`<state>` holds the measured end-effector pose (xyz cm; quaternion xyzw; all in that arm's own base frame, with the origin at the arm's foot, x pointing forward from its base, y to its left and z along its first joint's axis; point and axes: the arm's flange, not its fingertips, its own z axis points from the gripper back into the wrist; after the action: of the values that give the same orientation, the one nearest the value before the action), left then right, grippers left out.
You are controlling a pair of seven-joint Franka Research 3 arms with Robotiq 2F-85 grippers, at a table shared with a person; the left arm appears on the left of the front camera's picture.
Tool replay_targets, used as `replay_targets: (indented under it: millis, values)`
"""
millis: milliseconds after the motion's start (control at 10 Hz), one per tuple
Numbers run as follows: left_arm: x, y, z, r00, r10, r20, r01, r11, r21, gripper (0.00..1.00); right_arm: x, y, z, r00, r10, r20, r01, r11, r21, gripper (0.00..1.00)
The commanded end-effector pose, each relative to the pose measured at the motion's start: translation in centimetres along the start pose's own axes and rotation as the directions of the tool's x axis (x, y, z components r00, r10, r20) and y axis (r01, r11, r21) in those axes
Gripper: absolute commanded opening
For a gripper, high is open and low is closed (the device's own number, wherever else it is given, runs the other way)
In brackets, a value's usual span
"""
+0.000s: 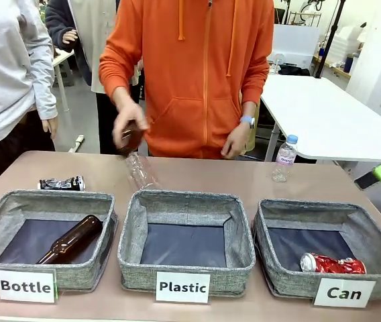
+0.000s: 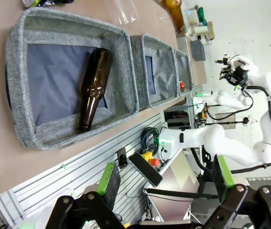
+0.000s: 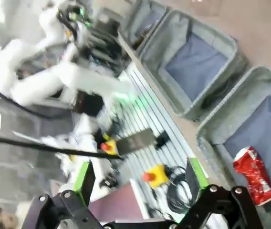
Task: Sort the can waste into the basket.
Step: Pick up the can waste from the table and place it in the right Fabric basket.
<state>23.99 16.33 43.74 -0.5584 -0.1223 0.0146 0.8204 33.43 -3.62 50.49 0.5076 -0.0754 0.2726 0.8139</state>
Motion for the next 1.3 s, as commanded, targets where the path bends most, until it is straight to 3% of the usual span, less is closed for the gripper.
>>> replay_targets:
  millis: [0, 100, 200, 500, 800, 1200]
  values:
    - [-0.3, 0.0, 0.1, 1.0, 0.006, 0.0, -0.006, 1.0, 0.003, 1.0, -1.4, -1.6, -0.1, 0.39, -0.617, 0.684, 0.241, 0.785, 0.57, 1.0]
    - [-0.3, 0.0, 0.1, 1.0, 0.006, 0.0, -0.006, 1.0, 0.003, 1.0, -2.6, -2.3, -0.1, 0.276, -0.626, 0.729, 0.188, 0.779, 0.598, 1.0]
    - [0.0, 0.0, 0.0, 1.0, 0.0, 0.0, 0.0, 1.0, 0.0, 1.0, -1.1, -1.6, 0.6, 0.989, -0.114, 0.098, 0.108, 0.992, 0.069, 1.0]
    - [-2.8, -4.5, 10.6, 0.99, -0.037, 0.134, 0.037, 0.999, 0.002, 1.0, -1.1, -1.6, 0.6, 0.989, -0.114, 0.098, 0.108, 0.992, 0.069, 1.0]
    - [-5.4, -3.7, 13.5, 0.974, -0.091, 0.207, 0.045, 0.975, 0.216, 1.0, -1.1, -1.6, 0.6, 0.989, -0.114, 0.098, 0.108, 0.992, 0.069, 1.0]
    - [-6.3, -4.0, 13.3, 0.972, -0.104, 0.21, 0.063, 0.979, 0.192, 1.0, -1.1, -1.6, 0.6, 0.989, -0.114, 0.098, 0.108, 0.992, 0.069, 1.0]
